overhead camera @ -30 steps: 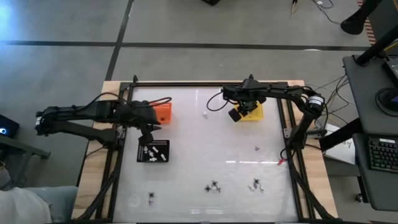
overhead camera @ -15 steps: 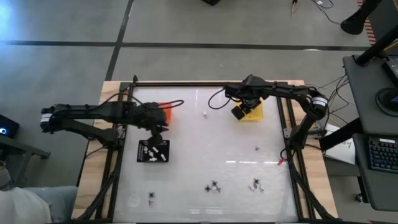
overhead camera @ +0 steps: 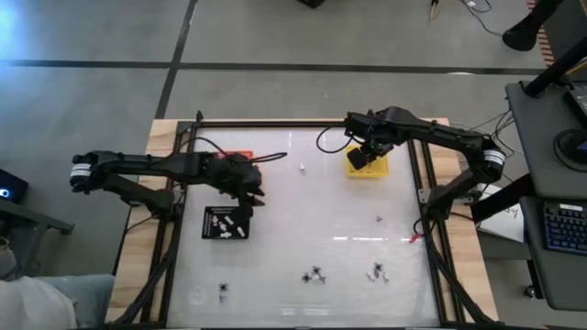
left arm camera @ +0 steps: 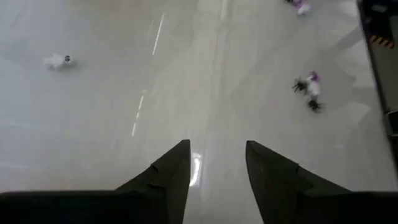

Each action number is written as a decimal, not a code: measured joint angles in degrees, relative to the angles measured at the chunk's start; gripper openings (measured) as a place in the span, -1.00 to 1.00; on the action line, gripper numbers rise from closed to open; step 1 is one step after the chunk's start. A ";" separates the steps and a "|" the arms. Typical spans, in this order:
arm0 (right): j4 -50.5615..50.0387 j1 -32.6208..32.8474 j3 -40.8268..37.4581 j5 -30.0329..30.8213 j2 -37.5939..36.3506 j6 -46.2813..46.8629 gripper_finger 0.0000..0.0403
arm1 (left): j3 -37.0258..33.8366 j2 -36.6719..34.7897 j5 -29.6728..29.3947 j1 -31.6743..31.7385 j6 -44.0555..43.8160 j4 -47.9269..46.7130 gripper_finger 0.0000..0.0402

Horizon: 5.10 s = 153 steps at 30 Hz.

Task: Sort Halloween decoration
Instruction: Put the black spider toy into the orange bin

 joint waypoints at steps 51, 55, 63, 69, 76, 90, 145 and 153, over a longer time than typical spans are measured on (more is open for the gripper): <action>0.24 1.79 -0.02 -0.59 -1.91 19.56 -0.46 | 24.39 45.30 -3.04 -22.14 2.17 11.05 -0.38; 0.22 1.79 -0.02 -0.57 -1.91 19.53 -0.48 | 26.88 48.68 -2.46 -23.38 2.47 10.78 -0.38; 0.20 3.35 -0.02 -0.48 -1.91 19.51 -0.46 | 31.63 52.95 -0.94 -24.96 4.16 10.84 -0.38; 0.03 5.38 -0.04 -0.48 -1.91 19.51 -0.48 | 32.62 54.89 -0.95 -24.83 4.14 11.23 -0.38; 0.00 7.14 -0.04 -0.47 -1.91 19.51 -0.46 | 32.83 56.41 -0.98 -24.84 4.52 11.15 -0.41; -0.02 7.67 -0.04 -0.12 -1.91 19.49 -0.46 | 32.74 56.11 -0.96 -24.83 8.76 7.85 -0.96; -0.02 7.65 -0.20 2.99 -1.89 10.81 -0.58 | 15.57 23.94 -1.65 22.13 25.91 -18.07 -1.00; -0.01 7.65 -0.20 2.95 -1.89 7.45 -0.57 | 12.32 23.60 -5.68 29.90 23.59 -18.02 -1.00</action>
